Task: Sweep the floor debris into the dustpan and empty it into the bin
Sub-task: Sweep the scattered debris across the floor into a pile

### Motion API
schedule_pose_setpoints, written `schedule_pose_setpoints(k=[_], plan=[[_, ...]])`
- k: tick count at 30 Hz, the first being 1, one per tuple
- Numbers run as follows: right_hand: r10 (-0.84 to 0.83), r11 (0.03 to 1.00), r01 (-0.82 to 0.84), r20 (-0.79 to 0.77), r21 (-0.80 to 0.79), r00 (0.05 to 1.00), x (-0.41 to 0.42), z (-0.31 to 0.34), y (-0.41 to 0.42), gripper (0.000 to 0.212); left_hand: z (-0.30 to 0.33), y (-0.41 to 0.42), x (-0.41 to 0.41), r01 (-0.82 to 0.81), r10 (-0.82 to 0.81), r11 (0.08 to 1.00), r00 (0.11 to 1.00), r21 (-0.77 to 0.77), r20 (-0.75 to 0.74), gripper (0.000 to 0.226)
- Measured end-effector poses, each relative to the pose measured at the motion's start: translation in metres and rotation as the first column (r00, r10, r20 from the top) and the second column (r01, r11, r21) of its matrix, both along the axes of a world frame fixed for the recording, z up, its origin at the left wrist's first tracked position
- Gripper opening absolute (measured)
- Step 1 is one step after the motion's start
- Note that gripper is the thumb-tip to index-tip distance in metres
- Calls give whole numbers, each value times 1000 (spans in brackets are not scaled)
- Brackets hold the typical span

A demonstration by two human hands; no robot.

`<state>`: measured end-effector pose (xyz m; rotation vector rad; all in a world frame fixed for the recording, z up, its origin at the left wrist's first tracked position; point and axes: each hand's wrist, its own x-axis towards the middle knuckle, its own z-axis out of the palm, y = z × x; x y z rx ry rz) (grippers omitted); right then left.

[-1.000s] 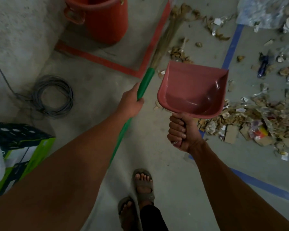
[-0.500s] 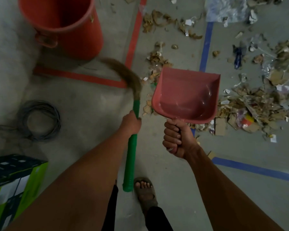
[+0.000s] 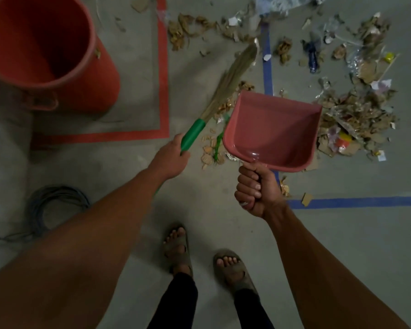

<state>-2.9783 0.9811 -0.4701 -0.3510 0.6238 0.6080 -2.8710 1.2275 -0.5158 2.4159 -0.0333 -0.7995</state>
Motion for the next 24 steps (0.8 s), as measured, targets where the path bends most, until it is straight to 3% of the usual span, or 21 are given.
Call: schedule_pose_setpoints(k=[4,9,13,16,19,24], plan=[[-59,998,59,0,11,998,7,5,8,43,3,43,5,136,-135,990,990,21,-51,49],[-117,993,117,6,1,993,7,8,3,42,9,80,16,334,-307,940,916,64,-260,39],[-159,987,159,3,-9,987,1,6,-2,39,-3,99,27,531,-465,844,797,78,-386,40],[-178,984,178,0,-17,984,-4,-1,-5,40,-22,100,38,661,-544,726,720,189,-430,47],[-192,981,191,-27,-36,981,-9,-11,-5,41,-39,90,51,628,-514,689,775,362,-368,47],[-198,980,197,-21,-38,980,-9,-19,1,41,-45,58,78,389,-373,808,919,441,-127,46]])
